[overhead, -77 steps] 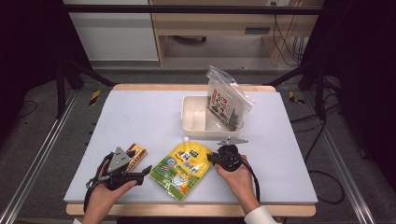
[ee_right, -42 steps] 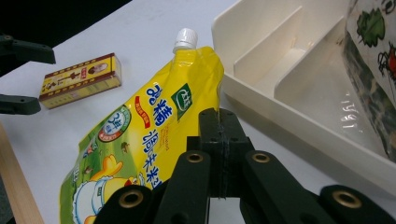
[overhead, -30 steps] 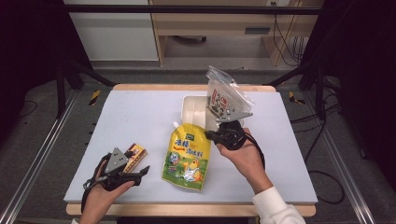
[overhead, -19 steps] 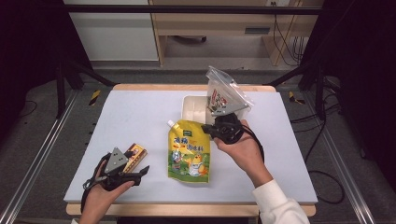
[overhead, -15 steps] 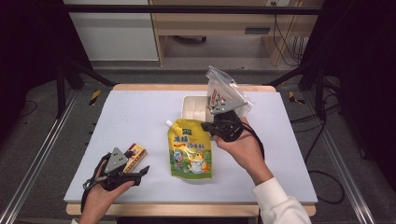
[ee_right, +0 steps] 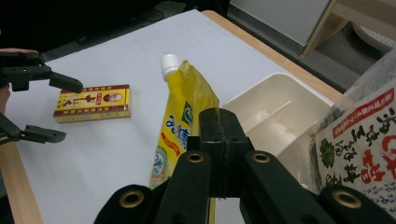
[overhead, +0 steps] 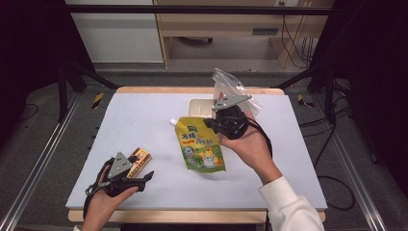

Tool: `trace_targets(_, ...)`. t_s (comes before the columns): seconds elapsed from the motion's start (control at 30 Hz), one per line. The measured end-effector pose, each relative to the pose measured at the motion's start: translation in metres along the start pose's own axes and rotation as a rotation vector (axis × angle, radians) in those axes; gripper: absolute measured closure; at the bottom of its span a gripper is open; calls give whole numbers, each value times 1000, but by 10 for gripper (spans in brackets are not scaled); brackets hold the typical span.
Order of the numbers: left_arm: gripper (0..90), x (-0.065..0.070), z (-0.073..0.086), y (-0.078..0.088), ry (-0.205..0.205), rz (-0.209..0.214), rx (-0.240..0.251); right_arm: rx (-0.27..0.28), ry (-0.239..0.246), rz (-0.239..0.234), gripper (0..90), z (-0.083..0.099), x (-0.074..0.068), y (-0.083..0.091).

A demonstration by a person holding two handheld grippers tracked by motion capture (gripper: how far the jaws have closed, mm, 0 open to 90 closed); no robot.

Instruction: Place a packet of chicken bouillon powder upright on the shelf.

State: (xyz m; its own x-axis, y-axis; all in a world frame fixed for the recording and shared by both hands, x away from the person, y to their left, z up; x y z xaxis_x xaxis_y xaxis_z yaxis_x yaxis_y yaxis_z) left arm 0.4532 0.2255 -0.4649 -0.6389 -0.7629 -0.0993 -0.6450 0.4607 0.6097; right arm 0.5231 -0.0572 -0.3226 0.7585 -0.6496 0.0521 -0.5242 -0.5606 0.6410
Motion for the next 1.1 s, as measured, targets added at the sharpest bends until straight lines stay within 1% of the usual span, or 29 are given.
trace_targets(0.07,182,0,0,0,-1,0,-1,0,2,0,900,-1,-1,1)
trace_targets(0.13,182,0,0,0,-1,0,1,5,23,-8,900,-5,-6,1)
trace_targets(0.37,182,0,0,1,-2,0,-1,11,52,-33,900,-7,-19,2)
trace_targets(0.5,182,0,0,1,-2,0,-1,11,58,-44,900,-7,-22,3)
trace_targets(0.67,182,-1,0,1,-1,0,1,17,69,-69,900,-4,-29,6)
trace_targets(0.73,183,-3,-1,4,8,6,14,21,71,-76,900,-3,-31,7)
trace_targets(0.83,188,-4,-3,5,10,13,19,22,81,-88,900,-1,-33,10)
trace_targets(0.87,189,-4,-4,5,1,18,12,17,87,-91,900,-1,-34,11)
trace_targets(0.93,190,-5,-10,7,-15,13,13,15,96,-98,900,0,-36,12)
trace_targets(1.03,191,-7,-26,15,-39,12,31,14,105,-107,900,1,-38,14)
trace_targets(1.1,191,-9,-38,20,-72,8,35,12,121,-117,900,0,-40,15)
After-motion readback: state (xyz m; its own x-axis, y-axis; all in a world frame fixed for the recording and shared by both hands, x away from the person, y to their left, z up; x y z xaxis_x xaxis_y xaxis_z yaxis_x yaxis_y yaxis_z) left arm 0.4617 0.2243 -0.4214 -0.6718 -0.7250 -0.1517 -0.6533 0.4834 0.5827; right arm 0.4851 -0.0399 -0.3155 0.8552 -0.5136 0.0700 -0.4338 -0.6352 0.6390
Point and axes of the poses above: each handheld gripper's, and its own axes: y roughly backward along the jaws, z roughly out of its underside, x roughly to its right, the point moved 5 cm from there along -y, roughly forward along the jaws, and after that the axes turned 5 degrees about -x, right-handed, at the moved point
